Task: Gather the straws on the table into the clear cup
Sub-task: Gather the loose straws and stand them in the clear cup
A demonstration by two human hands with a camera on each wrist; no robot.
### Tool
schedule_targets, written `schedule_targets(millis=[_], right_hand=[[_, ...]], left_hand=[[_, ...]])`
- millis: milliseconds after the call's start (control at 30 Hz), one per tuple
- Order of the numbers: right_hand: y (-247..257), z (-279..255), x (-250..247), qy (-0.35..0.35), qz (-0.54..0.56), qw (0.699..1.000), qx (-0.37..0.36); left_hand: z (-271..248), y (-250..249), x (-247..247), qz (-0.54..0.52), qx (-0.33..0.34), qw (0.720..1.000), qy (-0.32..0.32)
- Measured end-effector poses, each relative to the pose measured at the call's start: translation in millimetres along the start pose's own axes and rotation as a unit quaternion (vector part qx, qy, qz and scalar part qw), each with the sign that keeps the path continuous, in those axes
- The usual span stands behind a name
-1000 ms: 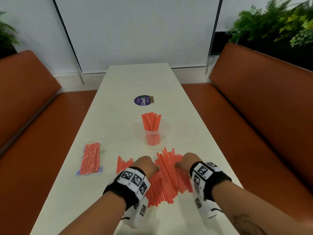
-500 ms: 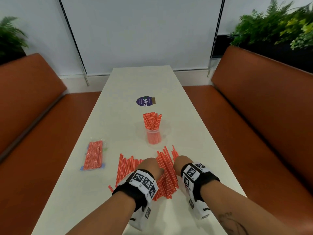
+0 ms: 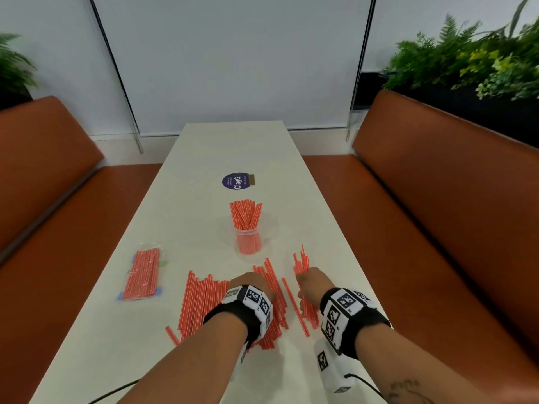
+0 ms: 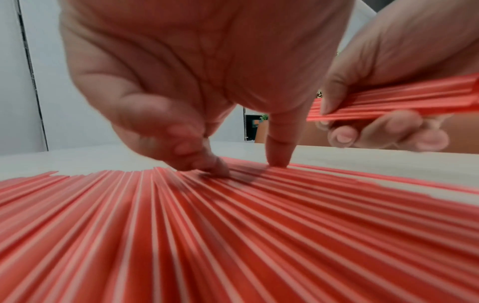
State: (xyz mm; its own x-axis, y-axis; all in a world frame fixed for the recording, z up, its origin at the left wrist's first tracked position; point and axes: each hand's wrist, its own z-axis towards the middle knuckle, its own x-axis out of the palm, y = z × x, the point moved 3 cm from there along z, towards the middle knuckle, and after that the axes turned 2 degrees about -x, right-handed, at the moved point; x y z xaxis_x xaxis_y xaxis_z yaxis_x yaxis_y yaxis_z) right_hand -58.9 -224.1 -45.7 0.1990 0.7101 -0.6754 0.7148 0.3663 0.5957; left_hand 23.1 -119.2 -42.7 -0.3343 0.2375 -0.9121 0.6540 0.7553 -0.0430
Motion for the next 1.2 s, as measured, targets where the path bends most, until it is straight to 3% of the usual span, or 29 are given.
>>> schedule_targets(millis=[300,500,567,767,867,1033,1100,1200], right_hand=[[-4,-8,2,-0.001,0.102,0.994,0.027],[0,-12,9,0.025,0.141,0.988,0.06],[1,-10,11,0.035,0.124,0.99,0.051],[13,-10,8,0.023,0.14,0.99,0.021],[23,-12,7,0.022,0.16,0.987,0.012],[41,-5,-6,0.015,0.239,0.97,0.034],[55,6,-15,-0.004,0.211,0.978,0.0],[86,23,-34,-0.056,0.114,0.989,-0.069]], left_hand=[[4,-4,9,-0.042,0.001,0.999,0.028],[2,-2,4,-0.132,-0.018,0.99,0.049],[3,-1,-4,-0.219,-0.052,0.974,0.02],[7,15,-12,-0.405,-0.074,0.911,-0.038],[8,24,-14,-0.481,-0.057,0.873,-0.063],[1,44,-24,-0.521,-0.017,0.846,-0.113],[3,50,-24,-0.537,-0.011,0.836,-0.115],[8,59,-27,-0.6,-0.027,0.793,-0.101]])
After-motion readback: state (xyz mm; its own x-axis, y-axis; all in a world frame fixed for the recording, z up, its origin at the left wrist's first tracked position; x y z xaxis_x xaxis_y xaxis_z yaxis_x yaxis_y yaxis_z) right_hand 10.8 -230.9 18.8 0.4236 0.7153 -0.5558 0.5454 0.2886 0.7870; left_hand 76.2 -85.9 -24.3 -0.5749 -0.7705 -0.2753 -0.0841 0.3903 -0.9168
